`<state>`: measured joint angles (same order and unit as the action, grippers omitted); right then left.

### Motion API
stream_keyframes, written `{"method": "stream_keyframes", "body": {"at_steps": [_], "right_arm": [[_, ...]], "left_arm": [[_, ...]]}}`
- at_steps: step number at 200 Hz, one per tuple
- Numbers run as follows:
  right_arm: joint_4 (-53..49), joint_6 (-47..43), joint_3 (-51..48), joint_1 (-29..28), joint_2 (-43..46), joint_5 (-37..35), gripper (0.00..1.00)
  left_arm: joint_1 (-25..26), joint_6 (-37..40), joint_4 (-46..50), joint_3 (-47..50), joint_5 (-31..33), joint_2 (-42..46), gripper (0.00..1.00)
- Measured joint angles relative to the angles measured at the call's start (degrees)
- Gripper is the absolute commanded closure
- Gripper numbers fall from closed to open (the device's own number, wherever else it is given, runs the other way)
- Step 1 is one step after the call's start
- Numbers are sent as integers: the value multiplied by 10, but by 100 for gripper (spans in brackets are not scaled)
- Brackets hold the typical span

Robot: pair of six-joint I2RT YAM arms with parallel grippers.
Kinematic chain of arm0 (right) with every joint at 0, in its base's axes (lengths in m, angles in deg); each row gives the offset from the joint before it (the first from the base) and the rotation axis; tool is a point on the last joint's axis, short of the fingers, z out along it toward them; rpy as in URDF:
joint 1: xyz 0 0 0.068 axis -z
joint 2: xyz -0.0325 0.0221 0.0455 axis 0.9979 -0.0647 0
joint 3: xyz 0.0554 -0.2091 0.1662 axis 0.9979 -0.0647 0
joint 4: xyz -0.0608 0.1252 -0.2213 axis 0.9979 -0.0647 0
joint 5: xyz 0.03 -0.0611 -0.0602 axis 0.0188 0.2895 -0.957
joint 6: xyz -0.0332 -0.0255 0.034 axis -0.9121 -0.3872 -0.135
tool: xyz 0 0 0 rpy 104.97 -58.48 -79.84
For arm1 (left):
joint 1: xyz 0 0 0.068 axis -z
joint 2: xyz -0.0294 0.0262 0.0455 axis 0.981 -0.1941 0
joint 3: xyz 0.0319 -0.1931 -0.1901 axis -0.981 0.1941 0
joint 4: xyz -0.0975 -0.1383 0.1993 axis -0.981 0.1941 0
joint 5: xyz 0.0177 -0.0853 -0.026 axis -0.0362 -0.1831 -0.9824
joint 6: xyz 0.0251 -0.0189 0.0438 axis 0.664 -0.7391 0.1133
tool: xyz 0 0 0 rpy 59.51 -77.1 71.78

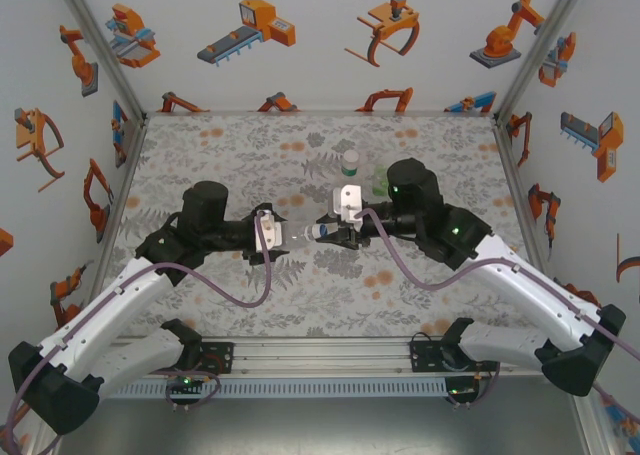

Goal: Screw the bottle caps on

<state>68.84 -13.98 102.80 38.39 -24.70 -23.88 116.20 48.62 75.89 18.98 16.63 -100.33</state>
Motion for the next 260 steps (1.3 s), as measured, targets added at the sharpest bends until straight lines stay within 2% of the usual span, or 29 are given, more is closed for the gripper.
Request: {"method": "stream_keyframes", "body": {"at_steps": [56,260], "right_arm": [[-27,-24,7,-4,-7,0,97],[-20,-35,7,-18,-8,-5,100]], "left_arm": [[1,0,5,0,0,0,100],[1,-1,13,0,-4,1,100]]}}
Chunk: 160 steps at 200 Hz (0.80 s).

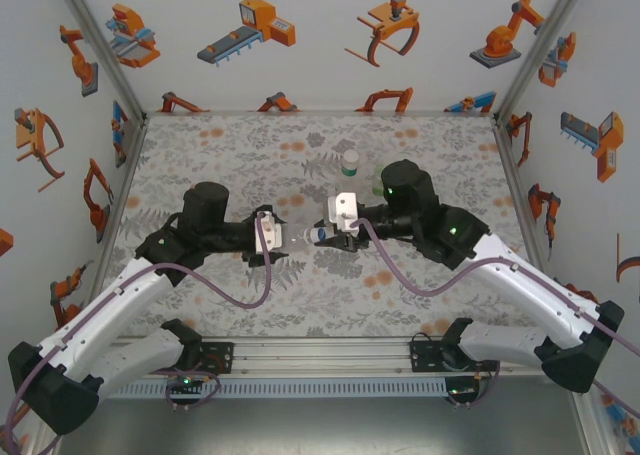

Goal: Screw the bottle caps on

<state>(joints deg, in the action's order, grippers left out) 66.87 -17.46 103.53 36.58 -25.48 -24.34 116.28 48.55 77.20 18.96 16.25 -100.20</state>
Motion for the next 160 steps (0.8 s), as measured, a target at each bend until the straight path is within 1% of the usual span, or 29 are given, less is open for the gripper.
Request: {"method": "stream_keyframes", "body": {"at_steps": [106,160], "right_arm": [[-7,0,5,-4,-17,0,100],[24,2,-18,-11,11,-16,100]], "left_arm": [[-1,0,16,0,0,4,100],[0,0,5,0,-11,12,100]]}}
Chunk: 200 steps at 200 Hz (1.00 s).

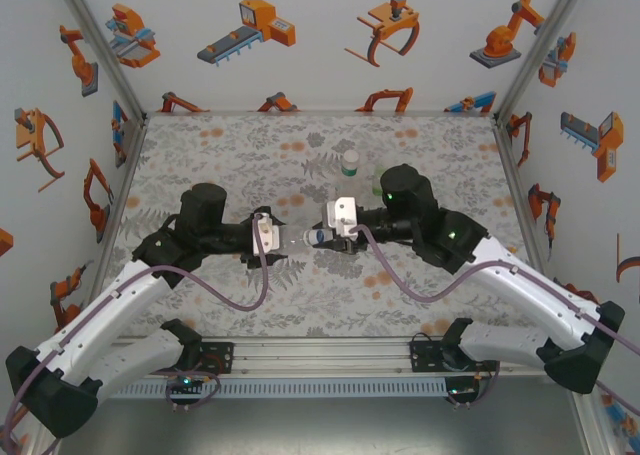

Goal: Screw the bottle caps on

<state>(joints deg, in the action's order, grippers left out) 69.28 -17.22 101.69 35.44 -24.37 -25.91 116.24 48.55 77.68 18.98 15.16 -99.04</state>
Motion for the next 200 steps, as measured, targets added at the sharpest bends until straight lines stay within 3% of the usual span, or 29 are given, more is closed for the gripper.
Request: {"method": "stream_keyframes", "body": {"at_steps": [32,75,147,187,200], "right_arm": [[14,41,0,0,-5,0,100],[48,179,0,1,-18,-24,100],[108,572,-38,2,-17,-150,100],[137,770,-58,7,-35,-183,100],[144,816,-64,9,-38,-187,95]], "left_arm": [[0,0,-2,0,2,0,100],[-1,0,3,1,23,1,100],[-1,-4,-10,10,68,7,100],[-5,-8,-3,16,92,6,100],[-5,-9,1,17,97,6,100]]}}
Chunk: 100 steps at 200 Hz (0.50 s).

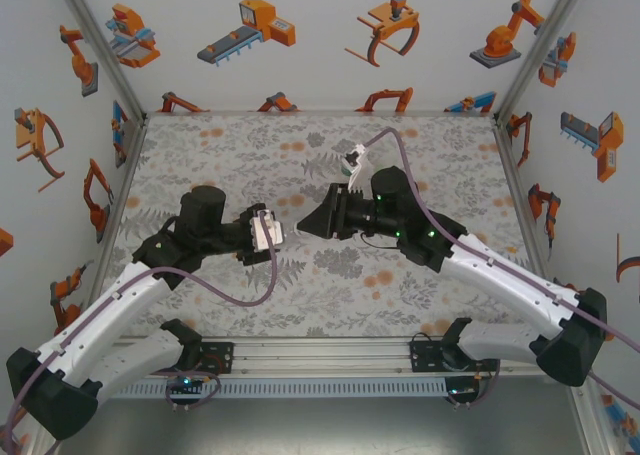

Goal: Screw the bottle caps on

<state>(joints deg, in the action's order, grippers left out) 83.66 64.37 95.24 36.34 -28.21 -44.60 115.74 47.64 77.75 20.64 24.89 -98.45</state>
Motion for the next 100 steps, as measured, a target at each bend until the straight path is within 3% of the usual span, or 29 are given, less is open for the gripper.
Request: {"method": "stream_keyframes", "body": {"at_steps": [41,100], "right_arm": [[-9,73,-6,0,6,-17,72],[-33,75,-8,-7,31,-28,45]], "left_arm": [[2,-4,1,0,1,-1,100],[16,-8,-30,-7,-16,-15,100]]}}
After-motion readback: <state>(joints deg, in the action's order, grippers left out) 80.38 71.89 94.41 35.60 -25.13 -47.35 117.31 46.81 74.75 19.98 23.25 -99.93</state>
